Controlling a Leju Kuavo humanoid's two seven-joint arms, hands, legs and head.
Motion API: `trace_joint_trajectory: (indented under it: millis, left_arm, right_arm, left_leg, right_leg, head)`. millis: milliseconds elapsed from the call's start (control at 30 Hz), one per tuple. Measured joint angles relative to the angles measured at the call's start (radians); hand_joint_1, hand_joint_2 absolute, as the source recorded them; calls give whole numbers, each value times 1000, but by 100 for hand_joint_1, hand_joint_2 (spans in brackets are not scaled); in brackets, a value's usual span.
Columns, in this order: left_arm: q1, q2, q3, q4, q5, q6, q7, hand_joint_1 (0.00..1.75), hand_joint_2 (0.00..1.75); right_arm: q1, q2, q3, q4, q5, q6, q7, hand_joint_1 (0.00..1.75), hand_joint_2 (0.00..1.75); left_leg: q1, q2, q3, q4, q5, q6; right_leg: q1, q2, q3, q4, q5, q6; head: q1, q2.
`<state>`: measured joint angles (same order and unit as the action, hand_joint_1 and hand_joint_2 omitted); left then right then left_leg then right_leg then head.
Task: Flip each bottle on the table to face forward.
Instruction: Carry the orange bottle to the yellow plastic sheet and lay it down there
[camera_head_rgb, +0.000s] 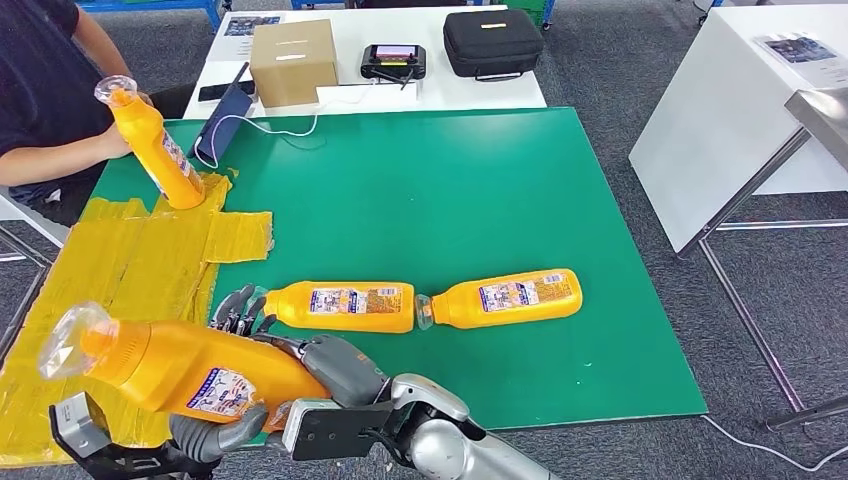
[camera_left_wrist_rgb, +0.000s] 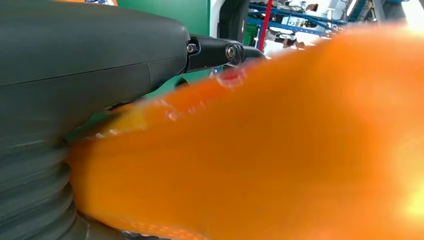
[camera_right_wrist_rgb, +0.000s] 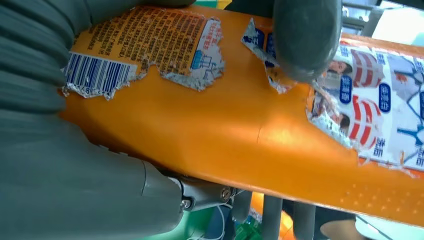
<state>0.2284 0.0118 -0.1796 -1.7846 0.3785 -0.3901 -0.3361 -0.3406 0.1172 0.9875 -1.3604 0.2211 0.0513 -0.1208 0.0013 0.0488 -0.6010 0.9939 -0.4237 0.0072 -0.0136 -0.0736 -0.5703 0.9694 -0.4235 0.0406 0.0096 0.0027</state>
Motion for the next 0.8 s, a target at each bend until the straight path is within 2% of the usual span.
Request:
trace_joint_trajectory:
  millis: [133, 800]
  left_arm:
    - [-3, 3, 1, 7, 6, -2, -2, 168, 175]
    - [-4, 5, 7, 17, 19, -4, -6, 175, 175]
  right_arm:
    - [-22, 2, 26, 16, -2, 16, 5, 175, 175]
    - [-55, 9, 52, 66, -11, 20, 12, 175, 175]
  left_leg:
    - [0, 0, 0, 0, 0, 0]
    - [0, 0, 0, 0, 0, 0]
  right_leg:
    - [0, 0, 0, 0, 0, 0]
    - [0, 0, 0, 0, 0, 0]
  head:
    - [0, 0]
    - [0, 0]
